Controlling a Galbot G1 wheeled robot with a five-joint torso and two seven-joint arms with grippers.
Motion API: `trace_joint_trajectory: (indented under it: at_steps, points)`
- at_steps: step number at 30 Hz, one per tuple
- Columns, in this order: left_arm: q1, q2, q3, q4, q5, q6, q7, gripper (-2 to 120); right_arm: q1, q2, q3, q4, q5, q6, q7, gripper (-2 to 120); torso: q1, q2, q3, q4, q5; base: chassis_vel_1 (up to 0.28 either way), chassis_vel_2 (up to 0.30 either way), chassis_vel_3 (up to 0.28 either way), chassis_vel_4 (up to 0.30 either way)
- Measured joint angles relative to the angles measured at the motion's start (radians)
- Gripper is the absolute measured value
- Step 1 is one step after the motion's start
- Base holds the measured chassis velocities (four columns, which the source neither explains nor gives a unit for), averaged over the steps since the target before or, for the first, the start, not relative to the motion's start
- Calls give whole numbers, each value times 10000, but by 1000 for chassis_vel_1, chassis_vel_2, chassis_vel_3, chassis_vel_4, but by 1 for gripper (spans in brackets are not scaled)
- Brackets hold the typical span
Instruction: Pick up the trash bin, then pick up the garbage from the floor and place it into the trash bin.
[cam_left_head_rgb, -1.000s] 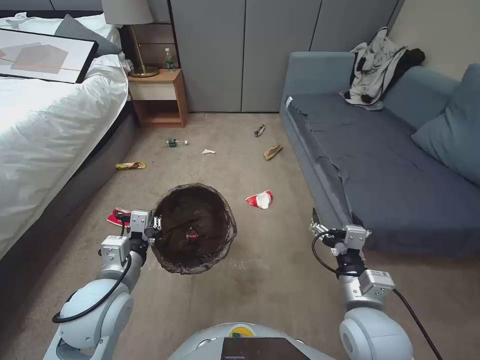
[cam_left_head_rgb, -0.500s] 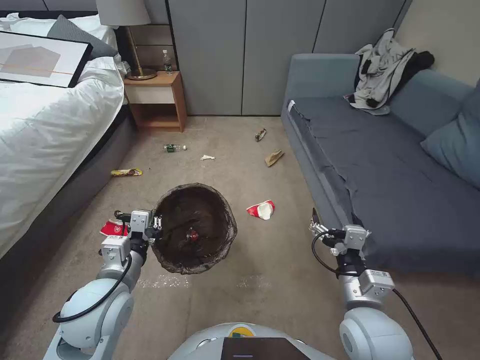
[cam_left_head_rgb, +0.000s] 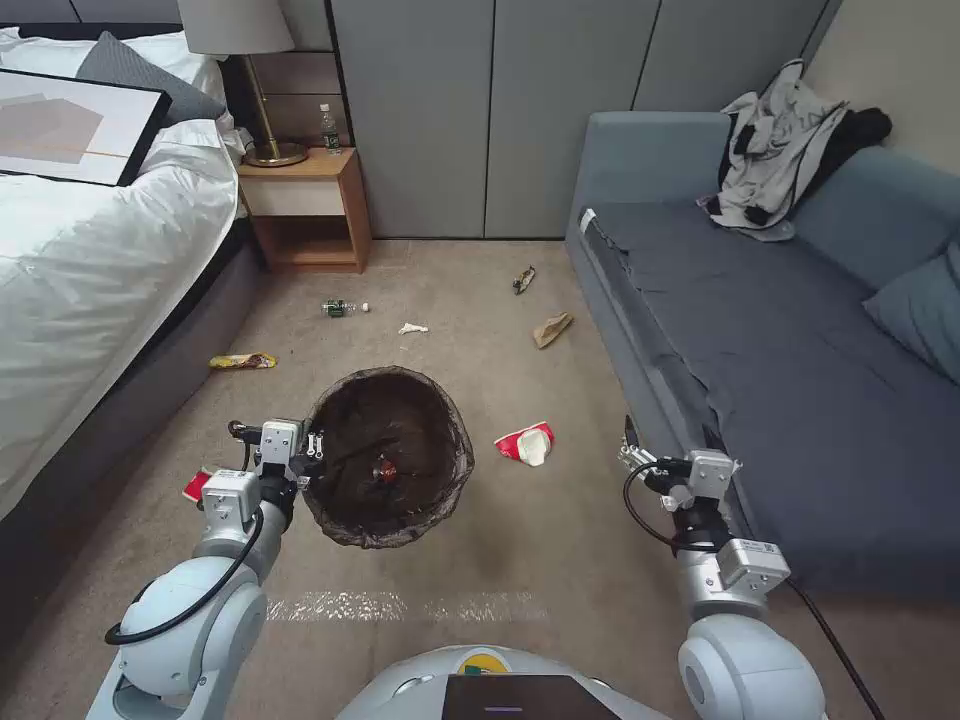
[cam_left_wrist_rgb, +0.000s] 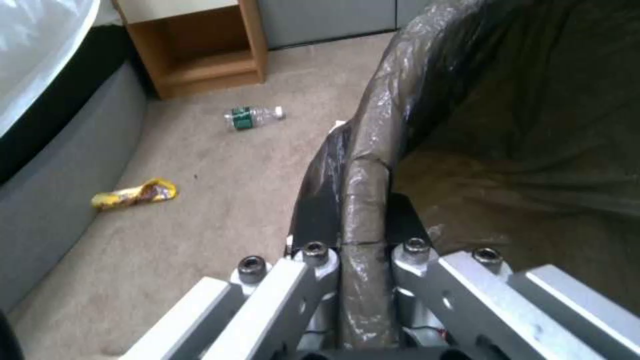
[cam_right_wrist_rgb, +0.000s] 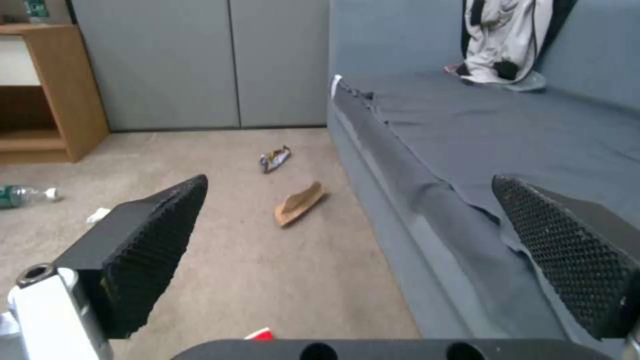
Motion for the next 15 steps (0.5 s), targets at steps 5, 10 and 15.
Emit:
trace_joint_trajectory:
  at_steps: [5,10,15]
  points:
    - [-6,7,0,8,0,0,-1,3,-1,1,-6,0,5,0,12,100,0,0,0,-1,0,-112,128,109,-126]
    - [-4,5,12,8,1,0,0,3,-8,4,-13,-1,5,0,19,100,0,0,0,-3,0,-118,121,112,-125]
    - [3,-2,31,8,5,0,-2,3,-13,-3,-36,-1,8,0,22,100,0,0,0,0,0,-108,121,123,-107]
